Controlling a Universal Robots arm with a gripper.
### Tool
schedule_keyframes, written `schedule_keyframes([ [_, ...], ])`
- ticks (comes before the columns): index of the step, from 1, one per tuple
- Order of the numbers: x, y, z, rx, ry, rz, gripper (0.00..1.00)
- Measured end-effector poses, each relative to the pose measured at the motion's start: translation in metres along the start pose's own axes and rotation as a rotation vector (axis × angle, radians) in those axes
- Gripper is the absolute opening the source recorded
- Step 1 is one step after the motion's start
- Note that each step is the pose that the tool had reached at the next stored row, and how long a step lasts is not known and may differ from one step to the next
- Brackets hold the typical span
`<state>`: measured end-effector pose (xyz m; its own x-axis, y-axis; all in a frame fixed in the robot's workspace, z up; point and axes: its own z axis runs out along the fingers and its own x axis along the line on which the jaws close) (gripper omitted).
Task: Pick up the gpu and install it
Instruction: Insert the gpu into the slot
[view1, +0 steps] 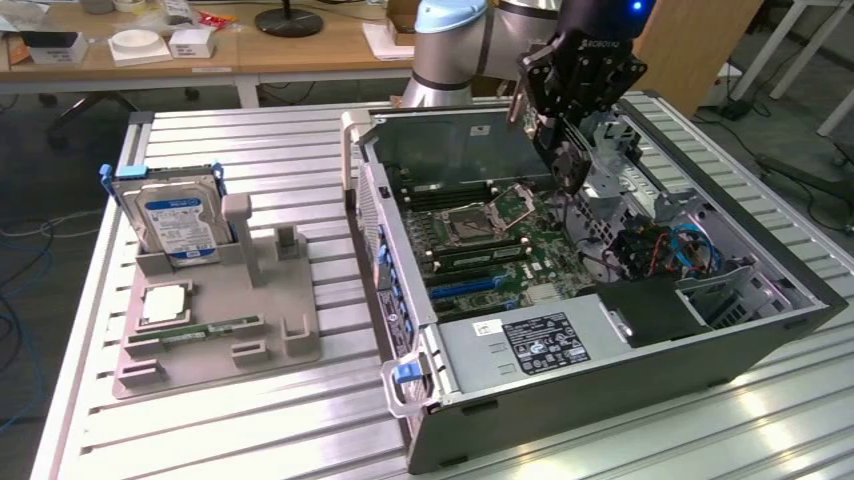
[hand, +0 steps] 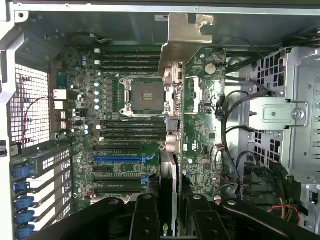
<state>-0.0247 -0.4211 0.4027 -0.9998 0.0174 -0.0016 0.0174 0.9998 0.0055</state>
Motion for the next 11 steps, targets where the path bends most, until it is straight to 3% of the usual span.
schedule_keyframes([
  [3,0.0000,0.0000,0.0000,0.0000,0.0001,-0.028,0.27],
  [11,0.0000,0.0000,0.0001,-0.0002,0.0008,-0.164,0.27],
])
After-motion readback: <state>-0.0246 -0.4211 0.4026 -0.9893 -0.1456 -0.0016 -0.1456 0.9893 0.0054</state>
